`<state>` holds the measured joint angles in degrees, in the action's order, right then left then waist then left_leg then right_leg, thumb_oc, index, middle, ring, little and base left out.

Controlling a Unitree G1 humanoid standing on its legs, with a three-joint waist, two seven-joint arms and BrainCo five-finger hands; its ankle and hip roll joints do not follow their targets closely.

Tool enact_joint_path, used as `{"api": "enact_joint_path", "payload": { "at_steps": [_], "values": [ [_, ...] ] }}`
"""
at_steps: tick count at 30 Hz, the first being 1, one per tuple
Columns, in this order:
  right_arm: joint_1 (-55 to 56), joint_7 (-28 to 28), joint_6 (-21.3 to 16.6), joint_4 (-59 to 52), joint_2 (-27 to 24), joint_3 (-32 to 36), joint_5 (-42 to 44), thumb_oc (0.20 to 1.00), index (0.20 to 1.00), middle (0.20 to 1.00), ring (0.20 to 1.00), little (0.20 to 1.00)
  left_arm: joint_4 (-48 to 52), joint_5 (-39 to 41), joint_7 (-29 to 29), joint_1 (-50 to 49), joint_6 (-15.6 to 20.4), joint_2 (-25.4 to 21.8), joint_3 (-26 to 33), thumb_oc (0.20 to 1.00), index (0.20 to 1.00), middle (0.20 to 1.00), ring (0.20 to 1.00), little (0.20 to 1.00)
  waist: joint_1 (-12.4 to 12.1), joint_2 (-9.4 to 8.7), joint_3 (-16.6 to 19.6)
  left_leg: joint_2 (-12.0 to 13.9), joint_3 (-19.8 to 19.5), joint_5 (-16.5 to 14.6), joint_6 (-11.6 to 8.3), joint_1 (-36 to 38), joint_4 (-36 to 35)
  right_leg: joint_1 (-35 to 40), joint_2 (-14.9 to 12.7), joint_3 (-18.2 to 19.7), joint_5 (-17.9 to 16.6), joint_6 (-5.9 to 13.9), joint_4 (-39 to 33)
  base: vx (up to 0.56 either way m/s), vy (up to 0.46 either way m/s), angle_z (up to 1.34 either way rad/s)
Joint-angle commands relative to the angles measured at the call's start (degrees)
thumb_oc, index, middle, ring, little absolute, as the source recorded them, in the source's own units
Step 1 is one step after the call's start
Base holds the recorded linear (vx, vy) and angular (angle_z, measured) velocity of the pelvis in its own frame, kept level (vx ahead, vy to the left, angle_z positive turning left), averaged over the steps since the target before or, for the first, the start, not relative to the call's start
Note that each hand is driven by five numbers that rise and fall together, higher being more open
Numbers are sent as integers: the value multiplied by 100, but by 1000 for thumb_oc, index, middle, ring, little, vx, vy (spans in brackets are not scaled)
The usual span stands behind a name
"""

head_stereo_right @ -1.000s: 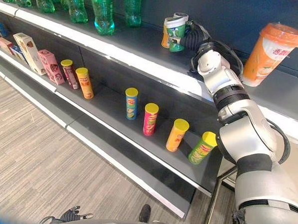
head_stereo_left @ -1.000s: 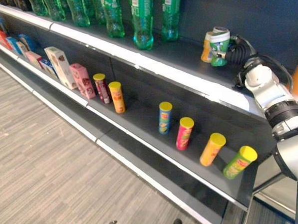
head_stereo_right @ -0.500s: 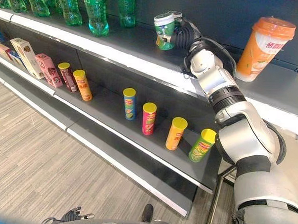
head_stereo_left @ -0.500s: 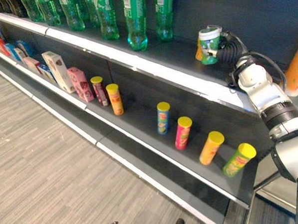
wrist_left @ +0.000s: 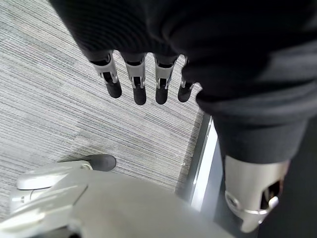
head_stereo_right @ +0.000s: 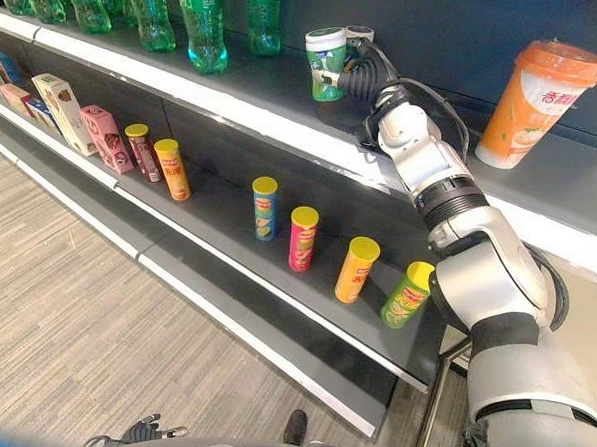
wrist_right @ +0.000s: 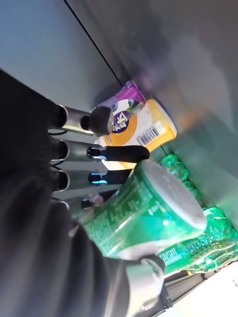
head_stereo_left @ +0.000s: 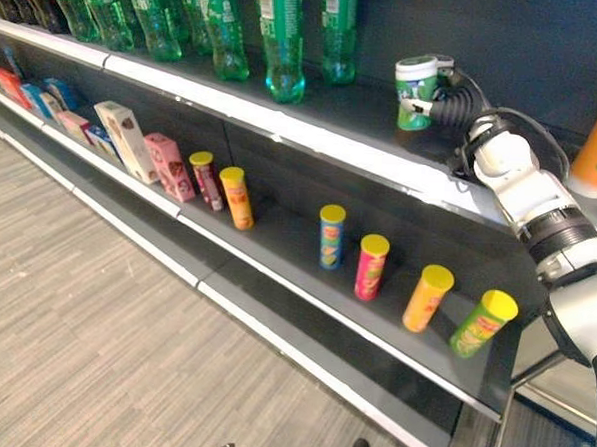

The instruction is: Put the goods on the table back onto the shelves and tidy them up.

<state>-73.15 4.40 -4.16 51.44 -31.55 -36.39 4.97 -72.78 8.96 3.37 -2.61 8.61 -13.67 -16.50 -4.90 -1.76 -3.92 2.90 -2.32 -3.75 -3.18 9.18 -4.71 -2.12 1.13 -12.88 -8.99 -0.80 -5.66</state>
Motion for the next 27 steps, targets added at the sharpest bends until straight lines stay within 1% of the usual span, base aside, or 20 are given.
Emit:
{"api": "enact_joint_path", "payload": {
  "at_steps": [1, 4, 6, 17, 18, 19, 21, 27],
  "values": [
    [-317, -42, -112, 524, 292, -346, -48, 200, 200, 200, 200, 200, -231, 341, 23, 335, 87, -211, -238, 1000, 1000, 1000, 1000, 1000, -153, -222, -157, 29, 299, 71, -312, -26, -29, 745, -331, 422, 1171, 553, 211, -2, 1, 7],
    [-293, -55, -103, 545, 398, -353, -154, 200, 200, 200, 200, 200, -337, 298, 38, 352, 80, -234, -210, 1000, 1000, 1000, 1000, 1000, -156, -226, -164, 26, 281, 71, -314, -31, -29, 744, -331, 417, 1175, 553, 218, -1, -1, 6],
    [-277, -80, -96, 366, 496, -442, -305, 200, 200, 200, 200, 200, -345, 242, 61, 379, 57, -249, -223, 1000, 1000, 1000, 1000, 1000, -160, -240, -166, 24, 274, 67, -312, -31, -29, 749, -339, 423, 1173, 553, 220, 0, 0, 0],
    [33, -192, -105, -50, 630, -466, -451, 200, 200, 200, 200, 200, -560, 60, 71, 365, -14, -288, -119, 1000, 1000, 1000, 1000, 1000, -137, -281, -139, 42, 317, 36, -314, 21, -29, 797, -339, 435, 1187, 545, 223, 0, 0, 0],
    [-19, -202, -101, -45, 837, -563, -409, 200, 200, 200, 200, 200, -212, 193, 17, 573, 106, -337, -271, 1000, 1000, 1000, 1000, 1000, -120, -269, -132, 42, 327, 38, -301, 25, -29, 785, -335, 447, 1189, 542, 231, 0, 0, 0],
    [-169, -184, -61, 61, 923, -583, -360, 200, 200, 200, 200, 200, -166, 314, -8, 658, 69, -336, -286, 1000, 1000, 1000, 1000, 1000, -123, -261, -136, 48, 331, 40, -299, 27, -29, 780, -335, 447, 1193, 539, 235, 0, 0, 0],
    [-206, -183, -39, 235, 979, -605, -400, 200, 200, 200, 200, 200, -141, 430, -34, 643, 60, -283, -292, 1000, 1000, 1000, 1000, 1000, -107, -238, -150, 45, 335, 44, -300, 22, -29, 770, -341, 444, 1192, 533, 244, -30, 22, 2],
    [-247, -144, 4, 521, 1104, -592, -485, 200, 200, 200, 200, 200, -145, 416, -58, 638, 58, -310, -311, 1000, 1000, 1000, 1000, 1000, -118, -223, -156, 35, 308, 67, -296, -18, -29, 757, -355, 432, 1166, 536, 228, -7, 4, 2]
  ]
}}
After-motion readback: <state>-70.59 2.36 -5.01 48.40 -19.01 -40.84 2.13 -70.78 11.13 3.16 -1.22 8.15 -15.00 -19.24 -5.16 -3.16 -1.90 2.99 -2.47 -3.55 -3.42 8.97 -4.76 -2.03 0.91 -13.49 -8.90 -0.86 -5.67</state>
